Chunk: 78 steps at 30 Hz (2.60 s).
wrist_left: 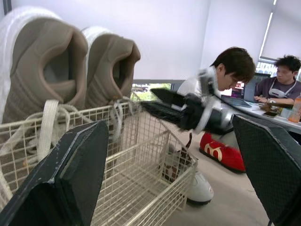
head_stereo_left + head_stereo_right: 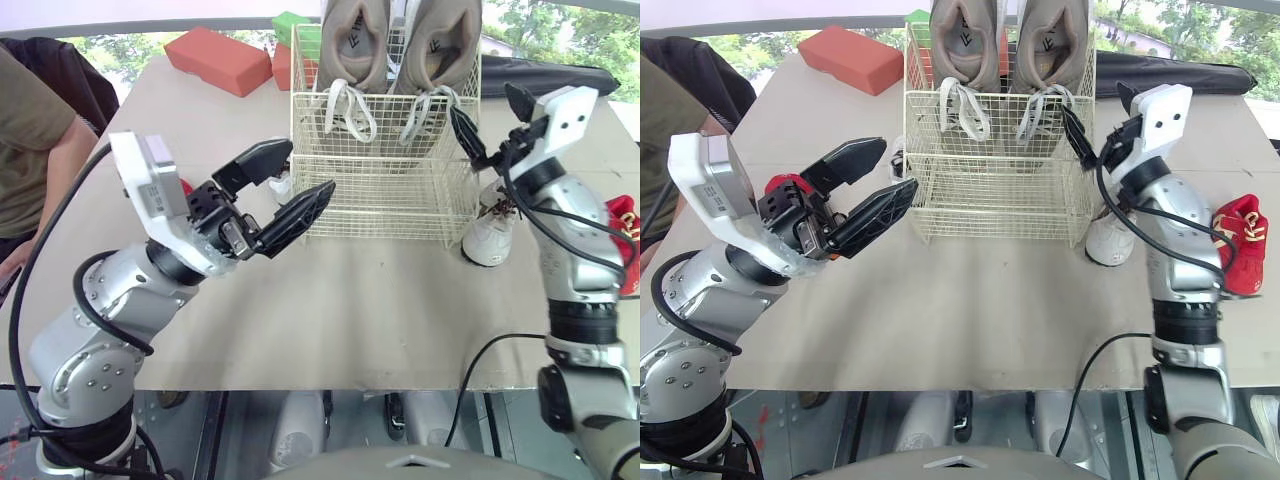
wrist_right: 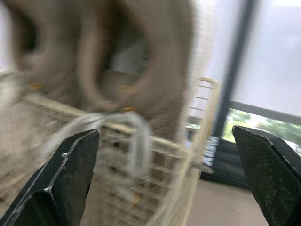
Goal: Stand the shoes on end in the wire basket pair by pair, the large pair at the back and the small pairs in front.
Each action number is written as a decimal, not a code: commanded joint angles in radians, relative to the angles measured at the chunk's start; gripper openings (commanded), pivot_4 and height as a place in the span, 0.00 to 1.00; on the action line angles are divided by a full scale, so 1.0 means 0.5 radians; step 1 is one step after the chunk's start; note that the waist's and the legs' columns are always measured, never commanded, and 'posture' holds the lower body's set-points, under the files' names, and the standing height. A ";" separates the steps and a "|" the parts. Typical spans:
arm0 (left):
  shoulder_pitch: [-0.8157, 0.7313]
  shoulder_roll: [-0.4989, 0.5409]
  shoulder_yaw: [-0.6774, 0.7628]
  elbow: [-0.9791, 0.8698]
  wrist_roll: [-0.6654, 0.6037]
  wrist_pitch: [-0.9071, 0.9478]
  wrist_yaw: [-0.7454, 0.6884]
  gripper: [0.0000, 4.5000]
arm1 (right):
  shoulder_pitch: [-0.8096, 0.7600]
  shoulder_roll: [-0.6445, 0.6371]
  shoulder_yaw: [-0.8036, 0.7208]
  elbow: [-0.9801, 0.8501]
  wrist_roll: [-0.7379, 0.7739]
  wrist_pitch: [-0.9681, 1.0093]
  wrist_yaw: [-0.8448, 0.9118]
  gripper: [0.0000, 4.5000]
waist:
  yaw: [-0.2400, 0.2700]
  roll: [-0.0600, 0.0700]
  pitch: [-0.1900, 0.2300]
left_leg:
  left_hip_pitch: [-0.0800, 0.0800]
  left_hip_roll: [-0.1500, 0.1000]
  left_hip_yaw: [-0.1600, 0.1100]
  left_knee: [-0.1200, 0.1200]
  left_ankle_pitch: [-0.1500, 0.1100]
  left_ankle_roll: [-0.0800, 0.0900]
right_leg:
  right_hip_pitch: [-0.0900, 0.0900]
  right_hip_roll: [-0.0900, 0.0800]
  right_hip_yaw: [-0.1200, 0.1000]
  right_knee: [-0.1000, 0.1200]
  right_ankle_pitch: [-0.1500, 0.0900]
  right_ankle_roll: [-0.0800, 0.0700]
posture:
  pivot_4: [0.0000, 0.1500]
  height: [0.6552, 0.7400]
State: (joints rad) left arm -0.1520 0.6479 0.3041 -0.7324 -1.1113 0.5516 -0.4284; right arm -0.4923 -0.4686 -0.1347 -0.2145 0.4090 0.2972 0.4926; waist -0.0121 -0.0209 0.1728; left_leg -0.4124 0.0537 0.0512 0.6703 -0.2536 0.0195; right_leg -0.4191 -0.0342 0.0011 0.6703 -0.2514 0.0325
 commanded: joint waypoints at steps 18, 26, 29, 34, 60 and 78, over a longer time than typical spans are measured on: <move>-0.035 0.035 -0.114 0.607 0.553 0.313 0.426 1.00 | 1.178 -0.620 -0.479 -1.222 0.789 0.380 0.642 0.99 | 0.047 -0.003 -0.001 | 0.001 -0.001 -0.005 0.001 0.000 0.001 | 0.011 0.000 -0.010 -0.015 0.000 0.001 | 1.00 1.00; -0.579 -0.232 -0.484 1.202 1.018 0.277 0.476 1.00 | 1.253 -0.620 -0.499 -1.389 0.794 0.406 0.457 0.99 | 0.055 -0.007 -0.002 | -0.002 -0.005 -0.007 0.001 0.000 0.000 | 0.011 -0.001 -0.012 -0.016 0.000 0.001 | 1.00 1.00; -0.757 -0.407 -0.609 1.531 1.248 0.115 0.478 1.00 | 1.257 -0.618 -0.481 -1.433 0.781 0.405 0.381 0.99 | 0.053 -0.008 -0.002 | -0.001 -0.007 -0.008 0.001 0.000 0.000 | 0.012 -0.001 -0.010 -0.016 0.000 0.001 | 1.00 1.00; -0.841 -0.582 -0.583 1.808 1.423 -0.140 0.435 0.74 | 1.257 -0.654 -0.501 -1.488 0.806 0.433 0.297 1.00 | 0.054 -0.010 -0.003 | -0.003 -0.009 -0.007 0.002 0.000 0.001 | 0.012 -0.002 -0.015 -0.015 0.000 0.001 | 1.00 1.00; -0.534 0.137 0.084 0.614 0.576 -0.502 -0.865 0.06 | -0.017 -1.043 -0.391 -0.822 1.070 0.756 0.371 1.00 | 0.052 -0.012 -0.001 | -0.004 0.000 -0.007 0.004 0.004 -0.007 | 0.012 -0.007 -0.014 -0.016 0.001 0.001 | 1.00 1.00; -1.481 0.446 -1.079 1.706 1.220 -1.452 -2.372 0.06 | -1.129 -1.046 0.490 -0.363 1.297 1.583 0.908 1.00 | 0.046 -0.010 0.000 | -0.009 0.000 0.002 0.004 0.000 0.001 | 0.002 0.004 -0.010 -0.014 0.001 0.000 | 1.00 1.00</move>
State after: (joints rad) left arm -0.8595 0.8664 -0.2205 0.0898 -0.5211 -0.0819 -1.6098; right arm -1.0295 -0.9913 0.1088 -0.3924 1.0657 1.0666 0.9271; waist 0.0108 -0.0257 0.1728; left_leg -0.4179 0.0536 0.0521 0.6726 -0.2538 0.0200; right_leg -0.4192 -0.0324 -0.0039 0.6632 -0.2509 0.0324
